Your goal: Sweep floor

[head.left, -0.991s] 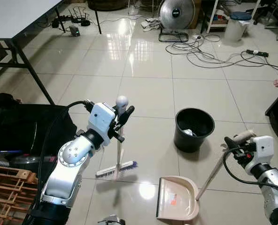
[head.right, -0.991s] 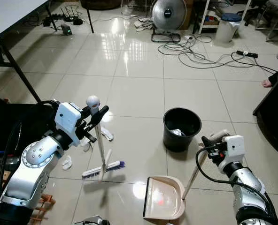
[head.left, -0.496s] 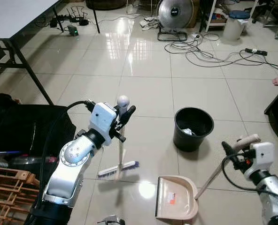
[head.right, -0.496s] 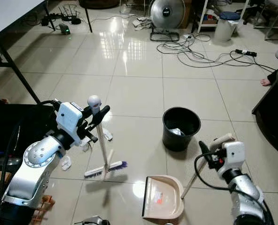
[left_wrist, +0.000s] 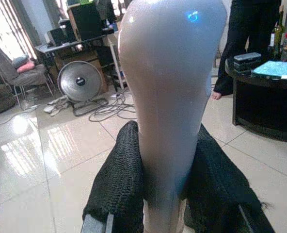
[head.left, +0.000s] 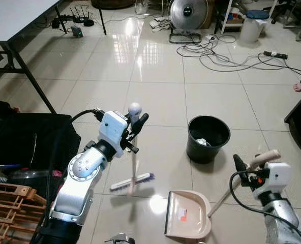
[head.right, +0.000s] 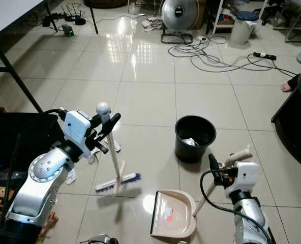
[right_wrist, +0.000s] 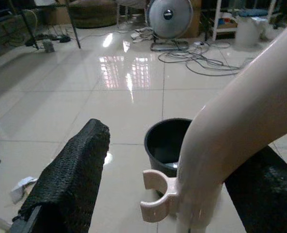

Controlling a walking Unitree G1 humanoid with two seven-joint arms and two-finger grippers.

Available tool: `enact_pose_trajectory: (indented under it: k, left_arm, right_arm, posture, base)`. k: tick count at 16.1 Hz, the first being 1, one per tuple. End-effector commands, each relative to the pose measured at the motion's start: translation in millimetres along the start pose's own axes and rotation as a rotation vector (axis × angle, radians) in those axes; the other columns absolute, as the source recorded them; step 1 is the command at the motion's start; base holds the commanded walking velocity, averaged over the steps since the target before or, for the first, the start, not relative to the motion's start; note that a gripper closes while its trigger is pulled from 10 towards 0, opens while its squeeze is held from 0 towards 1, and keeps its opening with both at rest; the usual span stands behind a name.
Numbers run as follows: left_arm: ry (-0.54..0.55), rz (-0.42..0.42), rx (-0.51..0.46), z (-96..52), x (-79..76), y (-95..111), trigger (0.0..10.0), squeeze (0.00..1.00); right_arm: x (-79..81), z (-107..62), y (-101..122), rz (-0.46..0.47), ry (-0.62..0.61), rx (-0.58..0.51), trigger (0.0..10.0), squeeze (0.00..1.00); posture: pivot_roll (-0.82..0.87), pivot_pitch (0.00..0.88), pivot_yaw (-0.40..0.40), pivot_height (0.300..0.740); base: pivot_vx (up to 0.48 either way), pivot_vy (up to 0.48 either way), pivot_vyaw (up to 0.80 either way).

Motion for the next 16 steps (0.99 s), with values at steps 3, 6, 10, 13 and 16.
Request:
enact_pose_trajectory:
  k: [3, 6, 10, 13, 16]
  left_arm:
    - [-0.003, 0.026, -0.035, 6.2, -0.3, 9.5, 10.0, 0.0]
    - [0.0, 0.024, -0.037, 7.5, -0.8, 10.7, 10.0, 0.0]
    - [0.018, 0.011, -0.044, 8.1, -0.6, 11.8, 10.0, 0.0]
    - [0.032, 0.01, -0.039, 7.2, 0.1, 12.5, 10.0, 0.0]
    - [0.042, 0.016, -0.028, 5.7, 1.2, 12.1, 10.0, 0.0]
  right_arm:
    - [0.4, -2.8, -6.1, -0.008, -0.036, 0.025, 10.0, 0.0]
    - [-1.1, -1.9, -7.0, 0.005, -0.073, 0.03, 10.0, 0.0]
    - [-4.4, -2.4, -8.7, -0.029, -0.134, 0.044, 10.0, 0.0]
    - [-2.3, 2.2, -7.1, -0.036, -0.148, 0.041, 10.0, 0.0]
    - [-5.3, 5.9, -2.2, -0.061, -0.164, 0.03, 10.0, 0.0]
  posture:
    - [0.09, 0.058, 0.046, 0.74]
    - [0.09, 0.056, 0.043, 0.74]
    - [0.09, 0.064, 0.03, 0.74]
    - [0.1, 0.066, 0.028, 0.74]
    - [0.1, 0.069, 0.028, 0.74]
  base:
    - [0.0, 0.0, 0.0]
    - [0.0, 0.0, 0.0]
    - [0.0, 0.0, 0.0]
    - [0.0, 0.0, 0.0]
    - [0.0, 0.0, 0.0]
Point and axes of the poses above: a point about 5 cm out from each wrist's last joint towards the gripper, its own z axis pointing out of the wrist towards the gripper, its own y axis along the axis of the wrist's last joint, x = y × z, the point moved 1 cm from there along z, pointing out of the wrist towards the gripper, and after that the axes turned 4 degrees about z, right-handed, at the moved point
